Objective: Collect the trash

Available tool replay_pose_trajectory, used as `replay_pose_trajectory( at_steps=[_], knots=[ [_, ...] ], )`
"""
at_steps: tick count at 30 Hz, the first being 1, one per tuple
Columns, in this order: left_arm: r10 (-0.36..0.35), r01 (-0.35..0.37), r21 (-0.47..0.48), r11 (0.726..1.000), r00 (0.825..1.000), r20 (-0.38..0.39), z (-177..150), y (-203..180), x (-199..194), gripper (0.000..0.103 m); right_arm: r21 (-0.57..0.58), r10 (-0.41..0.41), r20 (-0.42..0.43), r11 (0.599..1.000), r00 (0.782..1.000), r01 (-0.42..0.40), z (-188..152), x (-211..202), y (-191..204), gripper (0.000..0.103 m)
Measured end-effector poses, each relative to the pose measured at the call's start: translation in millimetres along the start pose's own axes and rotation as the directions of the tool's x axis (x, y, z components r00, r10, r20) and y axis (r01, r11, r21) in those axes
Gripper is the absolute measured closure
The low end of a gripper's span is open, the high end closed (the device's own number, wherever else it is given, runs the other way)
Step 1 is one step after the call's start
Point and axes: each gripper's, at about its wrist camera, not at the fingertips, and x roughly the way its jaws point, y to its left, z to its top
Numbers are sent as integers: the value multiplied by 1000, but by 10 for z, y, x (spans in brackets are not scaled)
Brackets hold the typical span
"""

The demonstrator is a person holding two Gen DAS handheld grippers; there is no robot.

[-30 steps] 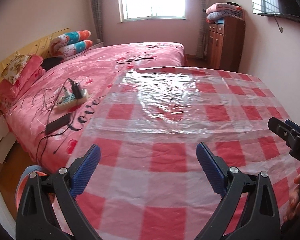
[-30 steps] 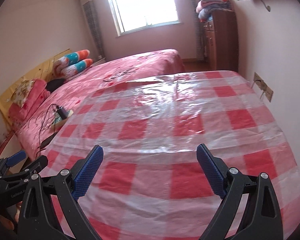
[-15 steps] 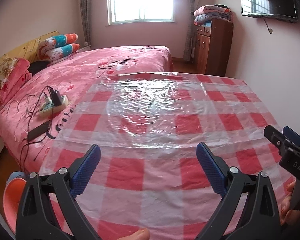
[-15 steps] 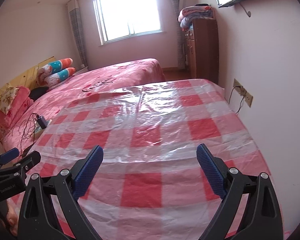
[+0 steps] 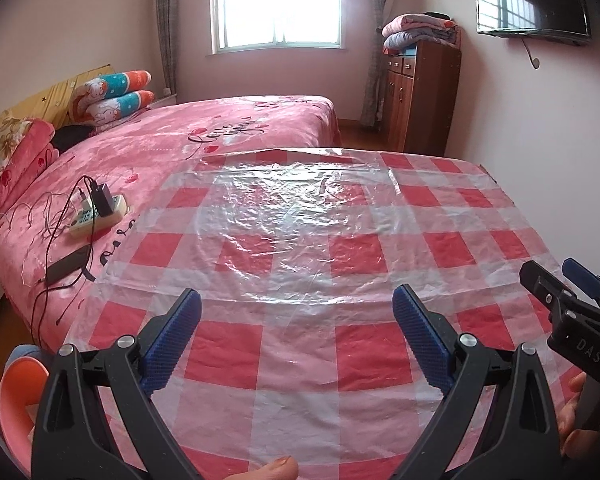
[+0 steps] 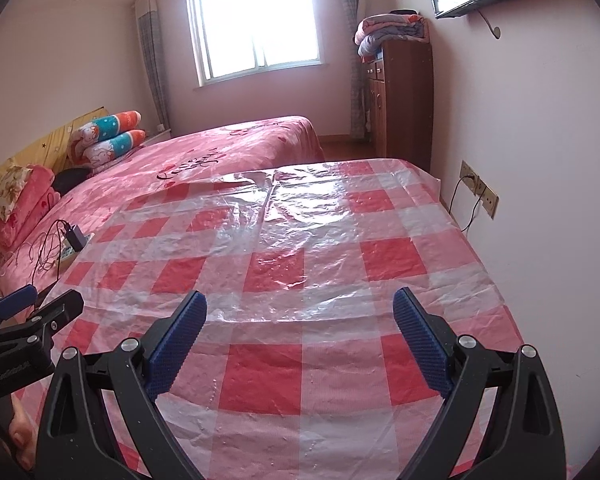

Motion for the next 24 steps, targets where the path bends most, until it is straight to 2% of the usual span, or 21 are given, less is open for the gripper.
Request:
replay_pose_trajectory(
  at_steps=[16,20,24],
  knots=[
    [-25,24,-26,999,998,-49,-35,-14,219,6,1,5,-64,1000,998,-5,-30,146,5,10],
    [-3,0,-28,1000,994,-107,-59,-28,378,6,12,7,-127,1000,992,-5,-36,272,-13,8],
    [6,-17,-57,998,981,-195,-99,-41,620,6,11,-28,-227,999,974,32,-62,464,-31,8]
  ],
)
